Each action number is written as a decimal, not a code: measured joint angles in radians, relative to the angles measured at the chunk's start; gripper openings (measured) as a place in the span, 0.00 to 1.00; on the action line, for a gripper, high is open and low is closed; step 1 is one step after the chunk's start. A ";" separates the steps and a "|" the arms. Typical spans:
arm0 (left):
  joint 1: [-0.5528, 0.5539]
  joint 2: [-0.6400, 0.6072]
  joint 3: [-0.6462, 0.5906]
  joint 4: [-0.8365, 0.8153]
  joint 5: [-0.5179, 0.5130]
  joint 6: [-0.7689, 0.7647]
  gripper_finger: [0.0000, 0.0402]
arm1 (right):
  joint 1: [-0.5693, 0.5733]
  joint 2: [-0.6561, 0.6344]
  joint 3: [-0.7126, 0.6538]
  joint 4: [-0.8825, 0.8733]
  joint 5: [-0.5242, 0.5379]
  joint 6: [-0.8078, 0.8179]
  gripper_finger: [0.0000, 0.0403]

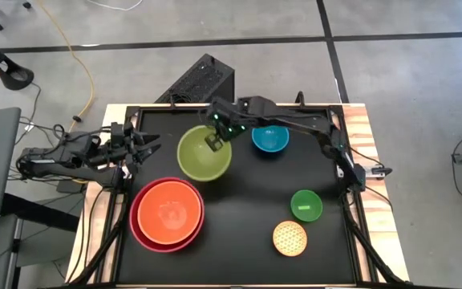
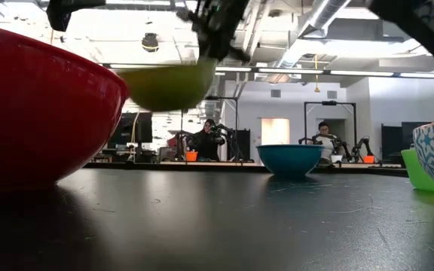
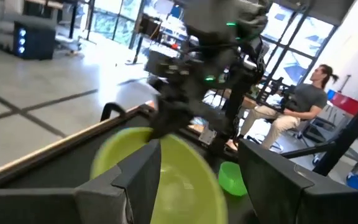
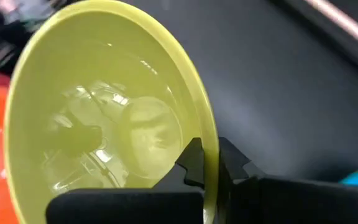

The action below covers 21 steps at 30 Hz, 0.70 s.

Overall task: Nest bowls inside each other
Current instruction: Stack the green bowl into the orange bowl

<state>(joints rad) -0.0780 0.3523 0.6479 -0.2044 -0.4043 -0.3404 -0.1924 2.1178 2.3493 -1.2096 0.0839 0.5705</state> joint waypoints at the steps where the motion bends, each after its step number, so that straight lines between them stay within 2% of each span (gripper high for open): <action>1: 0.000 0.000 0.000 0.008 0.000 0.012 0.50 | 0.027 -0.006 0.000 -0.010 0.001 0.017 0.03; 5: 0.000 0.001 0.000 0.043 -0.038 0.072 0.50 | 0.145 0.004 0.000 0.070 0.008 0.114 0.03; 10: 0.000 0.001 0.000 0.047 -0.073 0.119 0.50 | 0.263 0.079 0.000 0.292 -0.002 0.245 0.03; 13: 0.000 0.001 0.000 0.047 -0.073 0.120 0.50 | 0.292 0.125 0.001 0.401 -0.002 0.309 0.03; 21: 0.000 0.008 0.000 0.045 -0.072 0.120 0.50 | 0.311 0.241 -0.001 0.521 -0.003 0.375 0.03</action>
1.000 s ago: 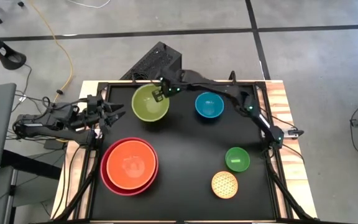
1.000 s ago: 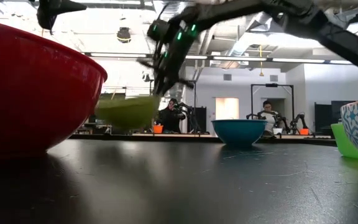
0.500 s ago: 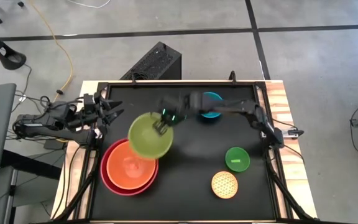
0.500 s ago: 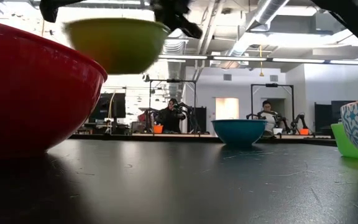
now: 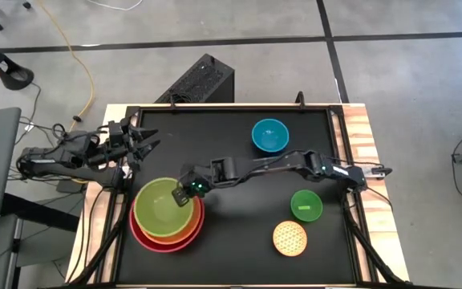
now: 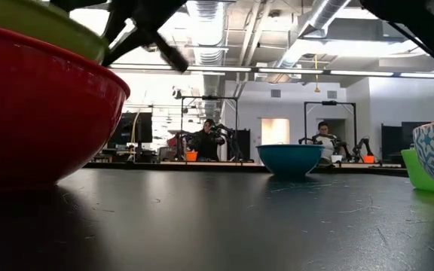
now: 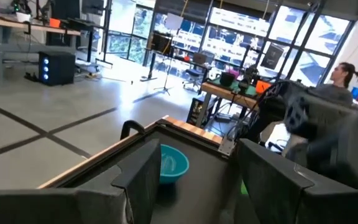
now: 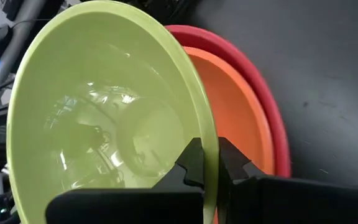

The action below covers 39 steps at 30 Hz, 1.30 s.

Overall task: Nest bowls inside each other
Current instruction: Stack the green bowl into the orange bowl, then stack the blue bowl into the green bowl

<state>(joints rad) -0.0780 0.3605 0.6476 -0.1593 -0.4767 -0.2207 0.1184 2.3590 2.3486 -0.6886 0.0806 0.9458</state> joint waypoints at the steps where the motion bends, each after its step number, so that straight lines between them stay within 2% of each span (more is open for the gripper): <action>1: 0.000 0.002 0.000 0.000 0.000 0.000 0.50 | -0.002 0.013 0.000 0.009 -0.002 0.002 0.03; 12: 0.000 0.006 0.000 -0.010 0.055 -0.002 0.50 | -0.010 0.061 0.002 0.025 -0.006 0.015 0.05; 23: 0.000 0.006 0.000 -0.009 0.057 -0.004 0.50 | 0.006 0.082 0.001 0.019 -0.004 -0.002 0.33; 29: 0.000 0.006 0.000 -0.009 0.056 -0.004 0.50 | -0.012 0.052 0.001 -0.007 -0.033 -0.034 0.48; 34: 0.000 0.006 0.000 -0.008 0.055 -0.005 0.50 | -0.033 -0.012 0.002 -0.058 -0.058 -0.064 0.53; 39: 0.000 0.006 0.000 -0.011 0.054 -0.010 0.50 | -0.059 -0.125 0.001 -0.224 -0.056 -0.113 0.53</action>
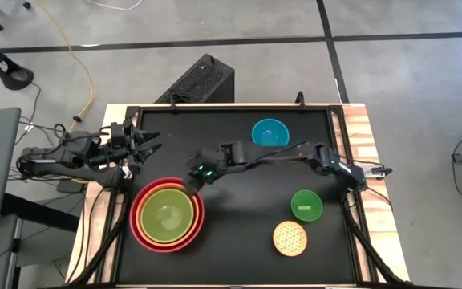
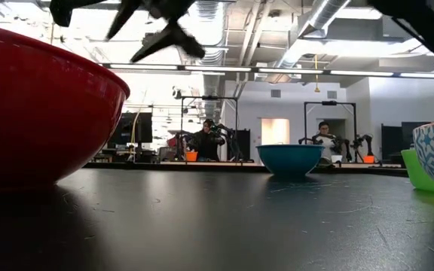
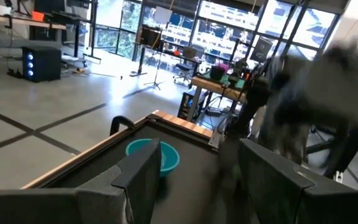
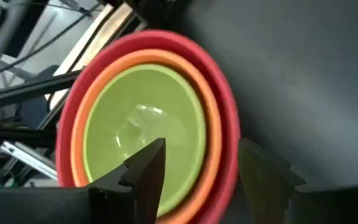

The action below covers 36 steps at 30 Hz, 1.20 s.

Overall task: Nest bowls inside each other
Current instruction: Stack the blue bowl into the green bowl

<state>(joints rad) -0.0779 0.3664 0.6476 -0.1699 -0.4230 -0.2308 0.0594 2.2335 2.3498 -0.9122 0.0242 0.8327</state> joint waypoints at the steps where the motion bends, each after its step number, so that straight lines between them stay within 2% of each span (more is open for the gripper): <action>1: 0.000 0.000 0.000 0.001 0.000 -0.001 0.50 | -0.007 -0.017 0.001 -0.045 0.000 -0.012 0.53; 8: 0.000 0.018 0.000 0.001 -0.009 -0.008 0.50 | -0.068 -0.121 0.001 -0.336 0.101 -0.106 0.50; 16: 0.000 0.060 0.000 0.003 -0.018 -0.052 0.50 | -0.176 -0.142 0.000 -0.637 0.150 -0.249 0.50; 21: 0.000 0.059 0.000 -0.007 -0.024 -0.054 0.50 | -0.253 -0.176 -0.085 -0.653 0.148 -0.389 0.50; 25: 0.000 0.048 0.000 -0.012 -0.050 -0.055 0.50 | -0.356 -0.313 -0.312 -0.591 0.147 -0.458 0.50; 32: 0.000 0.048 0.000 -0.108 -0.120 -0.158 0.50 | -0.622 -0.665 -0.955 -0.120 0.077 -0.436 0.50; 36: 0.000 0.048 0.000 -0.141 -0.205 -0.220 0.50 | -0.741 -0.768 -1.192 0.064 -0.003 -0.439 0.50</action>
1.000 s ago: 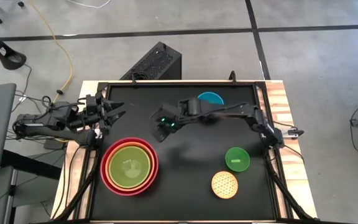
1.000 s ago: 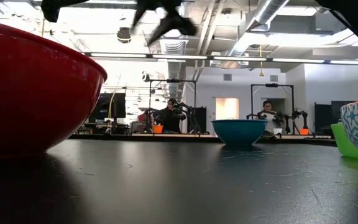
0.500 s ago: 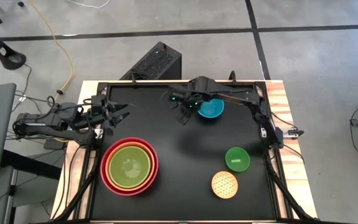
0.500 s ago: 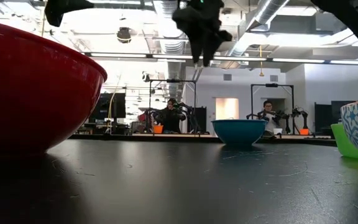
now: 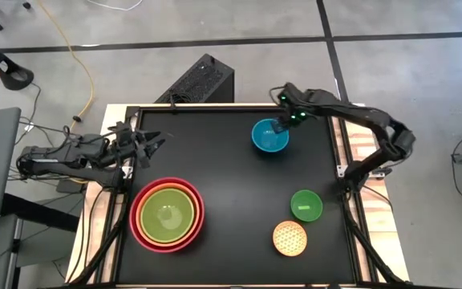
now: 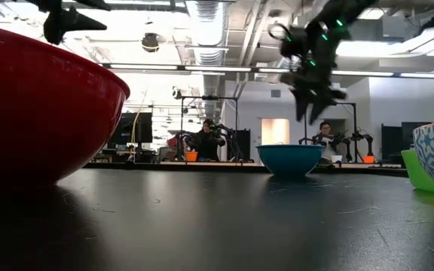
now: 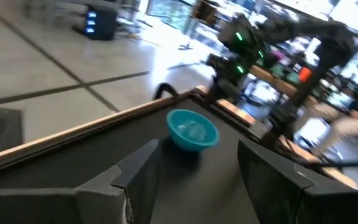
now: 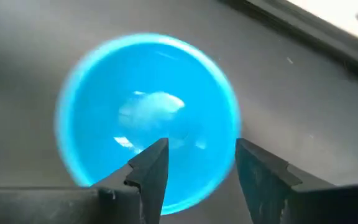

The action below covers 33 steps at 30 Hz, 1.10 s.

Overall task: Nest bowls inside each other
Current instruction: Stack the blue bowl into the green bowl

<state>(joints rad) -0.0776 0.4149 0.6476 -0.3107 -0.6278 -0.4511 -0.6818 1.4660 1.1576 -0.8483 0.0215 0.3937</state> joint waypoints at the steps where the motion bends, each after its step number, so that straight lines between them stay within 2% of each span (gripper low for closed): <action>1: 0.000 0.000 0.000 0.004 -0.025 -0.008 0.50 | -0.021 -0.015 -0.038 0.013 -0.004 -0.009 0.50; 5: 0.000 -0.001 0.000 0.014 -0.107 -0.016 0.50 | -0.085 -0.041 -0.135 0.063 -0.026 -0.059 0.50; 11: 0.000 -0.001 0.000 0.014 -0.145 -0.018 0.50 | -0.106 -0.039 -0.235 0.233 -0.107 -0.063 0.50; 24: 0.000 -0.001 0.000 0.012 -0.134 -0.081 0.50 | -0.106 -0.038 -0.354 0.428 -0.124 0.042 0.47; 28: 0.000 -0.001 0.000 0.010 -0.088 -0.082 0.50 | -0.105 -0.038 -0.386 0.473 -0.128 0.078 0.36; 33: 0.000 -0.001 0.000 0.007 -0.031 -0.068 0.50 | -0.104 -0.038 -0.396 0.511 -0.125 0.136 0.07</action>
<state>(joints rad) -0.0776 0.4141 0.6476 -0.3034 -0.6586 -0.5189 -0.7853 1.4277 0.7618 -0.3375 -0.1033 0.5298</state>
